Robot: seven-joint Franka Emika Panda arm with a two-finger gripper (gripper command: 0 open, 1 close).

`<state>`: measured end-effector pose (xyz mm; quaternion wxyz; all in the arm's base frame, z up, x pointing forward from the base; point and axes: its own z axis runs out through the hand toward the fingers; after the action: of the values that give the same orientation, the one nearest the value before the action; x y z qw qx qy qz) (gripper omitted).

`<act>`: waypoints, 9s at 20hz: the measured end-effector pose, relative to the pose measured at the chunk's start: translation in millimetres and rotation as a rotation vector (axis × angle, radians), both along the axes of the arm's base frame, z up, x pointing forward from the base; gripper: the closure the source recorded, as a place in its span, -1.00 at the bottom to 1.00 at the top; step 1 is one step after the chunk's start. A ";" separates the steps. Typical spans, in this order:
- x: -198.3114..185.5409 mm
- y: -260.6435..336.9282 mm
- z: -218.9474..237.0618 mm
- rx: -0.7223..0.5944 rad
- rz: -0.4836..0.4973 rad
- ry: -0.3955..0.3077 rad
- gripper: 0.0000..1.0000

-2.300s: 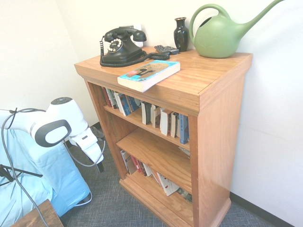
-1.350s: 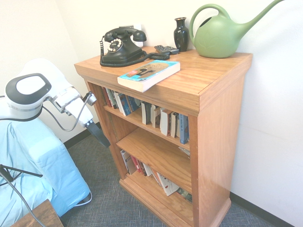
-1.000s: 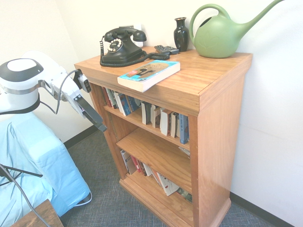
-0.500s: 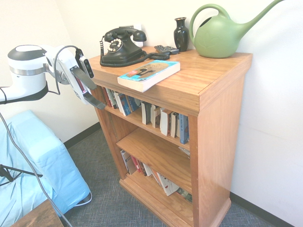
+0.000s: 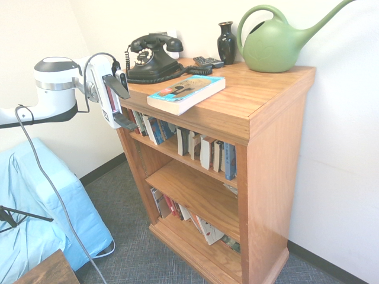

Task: Organize the shelf

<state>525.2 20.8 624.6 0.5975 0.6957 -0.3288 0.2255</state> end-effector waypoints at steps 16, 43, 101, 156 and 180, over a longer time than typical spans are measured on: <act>57.7 -2.4 2.7 0.001 0.004 -0.025 -1.00; 84.6 -17.2 1.1 0.038 0.104 -0.017 1.00; -190.3 27.6 -101.7 0.980 0.422 -0.403 1.00; 46.5 79.9 -214.9 1.415 0.604 -0.253 1.00; 80.6 92.1 -197.1 1.378 0.643 -0.312 -1.00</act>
<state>605.8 112.9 427.5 -0.1180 0.9317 -0.2572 0.2279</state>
